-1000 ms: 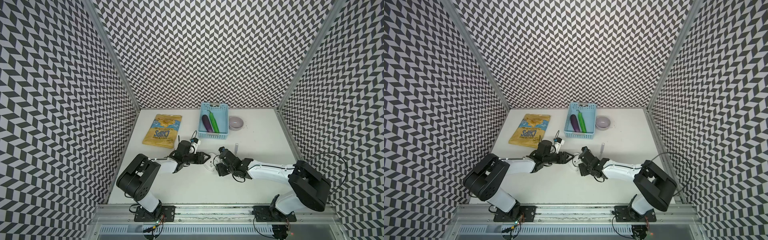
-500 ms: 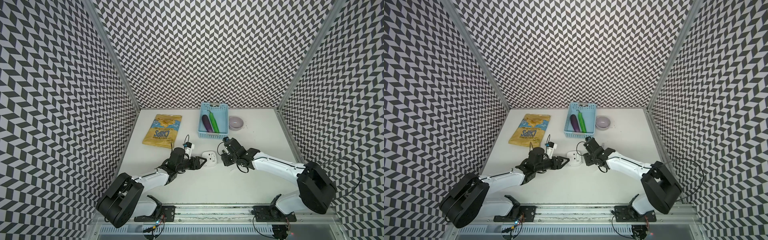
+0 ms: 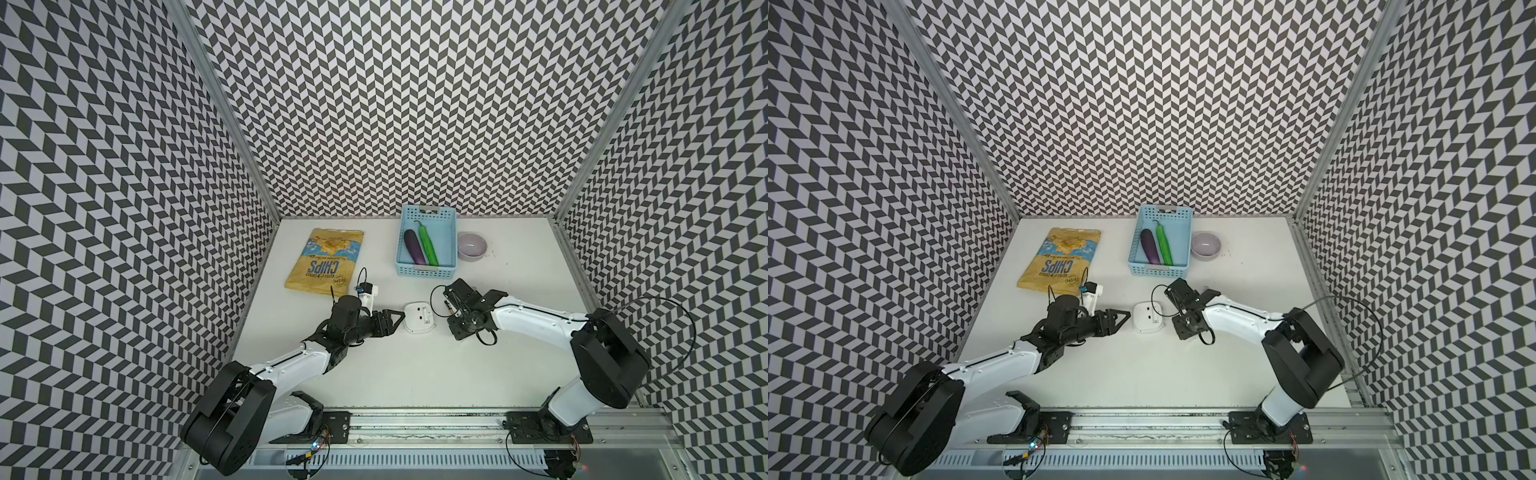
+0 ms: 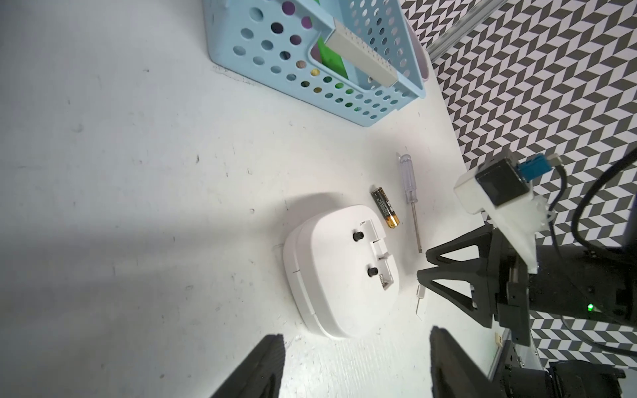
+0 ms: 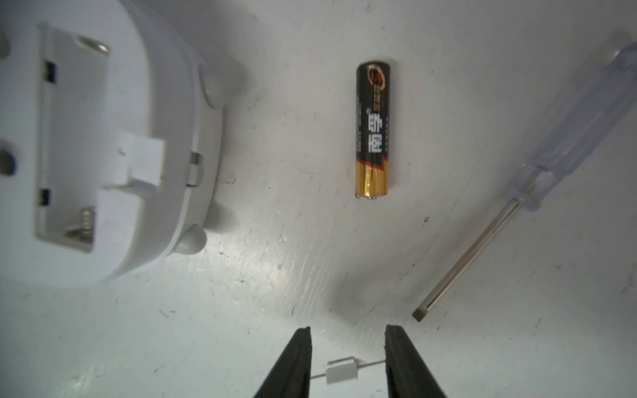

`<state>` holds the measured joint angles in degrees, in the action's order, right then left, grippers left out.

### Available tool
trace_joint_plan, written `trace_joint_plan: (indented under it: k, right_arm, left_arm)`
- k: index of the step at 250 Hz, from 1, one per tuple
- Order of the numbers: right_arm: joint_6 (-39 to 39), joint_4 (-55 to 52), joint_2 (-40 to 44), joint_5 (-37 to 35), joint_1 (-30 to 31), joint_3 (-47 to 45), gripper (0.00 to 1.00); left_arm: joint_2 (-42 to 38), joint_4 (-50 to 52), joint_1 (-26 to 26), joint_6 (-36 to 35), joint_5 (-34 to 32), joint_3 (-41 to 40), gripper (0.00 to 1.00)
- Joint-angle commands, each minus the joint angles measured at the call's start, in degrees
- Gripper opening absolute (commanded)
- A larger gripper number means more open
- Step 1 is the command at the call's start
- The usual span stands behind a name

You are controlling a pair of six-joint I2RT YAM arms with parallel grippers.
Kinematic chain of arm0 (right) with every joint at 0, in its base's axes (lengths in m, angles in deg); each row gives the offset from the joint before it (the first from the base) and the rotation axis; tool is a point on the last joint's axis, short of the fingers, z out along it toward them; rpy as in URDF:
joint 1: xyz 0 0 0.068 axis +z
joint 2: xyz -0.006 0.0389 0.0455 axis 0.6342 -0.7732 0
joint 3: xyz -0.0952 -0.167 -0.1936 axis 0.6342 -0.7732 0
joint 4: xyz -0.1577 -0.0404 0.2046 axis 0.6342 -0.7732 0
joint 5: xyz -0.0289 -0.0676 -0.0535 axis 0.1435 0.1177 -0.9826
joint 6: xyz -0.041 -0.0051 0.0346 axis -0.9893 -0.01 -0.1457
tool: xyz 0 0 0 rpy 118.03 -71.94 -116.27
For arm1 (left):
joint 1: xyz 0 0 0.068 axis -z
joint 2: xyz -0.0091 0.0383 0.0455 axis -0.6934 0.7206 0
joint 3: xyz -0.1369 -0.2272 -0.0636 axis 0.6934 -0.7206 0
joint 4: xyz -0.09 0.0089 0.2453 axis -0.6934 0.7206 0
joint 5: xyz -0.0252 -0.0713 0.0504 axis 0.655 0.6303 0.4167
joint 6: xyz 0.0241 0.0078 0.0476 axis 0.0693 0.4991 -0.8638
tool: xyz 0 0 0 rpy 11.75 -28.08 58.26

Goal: Remove the battery from the alarm
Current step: Pick up the cover from the center of the board.

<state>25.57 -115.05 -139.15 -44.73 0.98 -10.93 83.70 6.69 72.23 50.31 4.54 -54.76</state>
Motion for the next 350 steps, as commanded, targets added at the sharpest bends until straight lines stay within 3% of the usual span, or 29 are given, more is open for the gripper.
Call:
trace_joint_plan:
  k: [1, 40, 60, 75, 112, 136, 164, 183, 350]
  right_arm:
    - [7.6, 0.6, 1.7, -0.6, -0.2, -1.1, 0.38]
    - [22.0, 1.4, 2.3, -5.1, 0.5, -2.8, 0.39]
    - [32.6, -1.0, 1.6, -7.8, 0.6, -2.7, 0.27]
    - [38.3, -3.0, 0.2, -7.4, 0.7, -1.8, 0.21]
    - [46.8, -1.1, -0.5, -4.9, 4.0, -0.6, 0.2]
    - [49.3, -1.5, -0.6, -5.8, 5.6, 0.8, 0.22]
    - [52.6, -5.5, -0.6, -8.6, 6.5, 2.7, 0.33]
    - [54.7, -6.7, 0.5, -9.7, 7.2, 2.8, 0.36]
    - [60.6, -4.6, -1.3, -8.8, 7.8, -0.9, 0.34]
  left_arm:
    - [-0.4, 0.1, -0.3, -1.0, -0.3, -0.4, 0.66]
    - [0.4, -0.2, -0.4, -1.3, 0.0, -0.2, 0.66]
    - [0.5, -0.2, -0.3, -1.3, 0.1, -0.1, 0.67]
    - [0.5, -0.4, -0.3, -1.2, 0.1, -0.2, 0.67]
    - [0.9, -0.4, -0.3, -1.3, 0.1, -0.4, 0.66]
    - [1.1, -0.8, -0.3, -1.1, 0.3, -0.6, 0.67]
    - [1.2, -0.7, -0.4, -1.1, 0.3, -0.4, 0.66]
    - [1.2, -0.6, -0.3, -1.3, 0.4, -0.3, 0.66]
    - [2.1, -1.4, -0.3, -1.5, 1.0, -1.1, 0.66]
